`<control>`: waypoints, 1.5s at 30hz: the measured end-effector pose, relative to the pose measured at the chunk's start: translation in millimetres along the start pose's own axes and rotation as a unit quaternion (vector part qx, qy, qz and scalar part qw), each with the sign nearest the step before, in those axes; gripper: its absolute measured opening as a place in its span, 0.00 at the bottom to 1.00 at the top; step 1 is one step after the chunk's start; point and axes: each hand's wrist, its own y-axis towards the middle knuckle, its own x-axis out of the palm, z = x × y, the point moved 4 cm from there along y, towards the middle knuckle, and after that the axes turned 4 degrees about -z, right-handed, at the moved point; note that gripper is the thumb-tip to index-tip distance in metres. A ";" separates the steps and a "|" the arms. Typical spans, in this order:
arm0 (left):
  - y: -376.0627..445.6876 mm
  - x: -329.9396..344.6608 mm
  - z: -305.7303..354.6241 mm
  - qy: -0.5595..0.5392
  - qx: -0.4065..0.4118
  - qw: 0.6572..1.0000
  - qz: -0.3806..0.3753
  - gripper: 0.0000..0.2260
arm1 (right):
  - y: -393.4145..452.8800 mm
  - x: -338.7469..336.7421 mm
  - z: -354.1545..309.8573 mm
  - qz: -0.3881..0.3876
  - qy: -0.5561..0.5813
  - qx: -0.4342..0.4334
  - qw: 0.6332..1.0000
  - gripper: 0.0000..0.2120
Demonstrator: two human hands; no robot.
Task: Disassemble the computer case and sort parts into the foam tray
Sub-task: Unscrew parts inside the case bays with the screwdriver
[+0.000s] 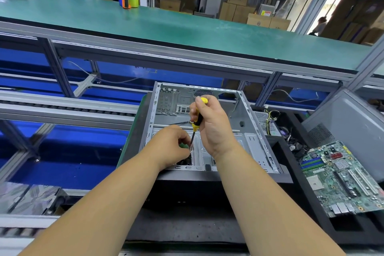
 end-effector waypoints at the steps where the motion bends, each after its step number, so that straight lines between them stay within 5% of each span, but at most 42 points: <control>1: 0.4 0.1 0.1 0.001 0.001 1.000 0.000 0.05 | -0.9 -1.5 0.0 0.000 -0.007 -0.006 1.000 0.06; 9: 1.8 0.5 -0.2 0.028 0.003 1.000 -0.005 0.05 | -3.3 -5.3 -2.8 -0.008 -0.075 -0.003 0.997 0.08; 26: 1.7 0.6 0.2 0.019 0.000 1.000 -0.012 0.06 | -0.9 -7.7 4.7 0.002 0.108 0.003 0.994 0.15; 34: 2.5 0.3 0.3 0.020 0.004 1.000 -0.010 0.06 | -0.6 -10.6 2.7 0.015 0.051 0.005 0.999 0.09; 45: 1.0 -0.4 2.0 0.030 0.010 0.999 -0.015 0.06 | 1.9 -6.7 5.6 0.006 0.080 0.012 0.997 0.18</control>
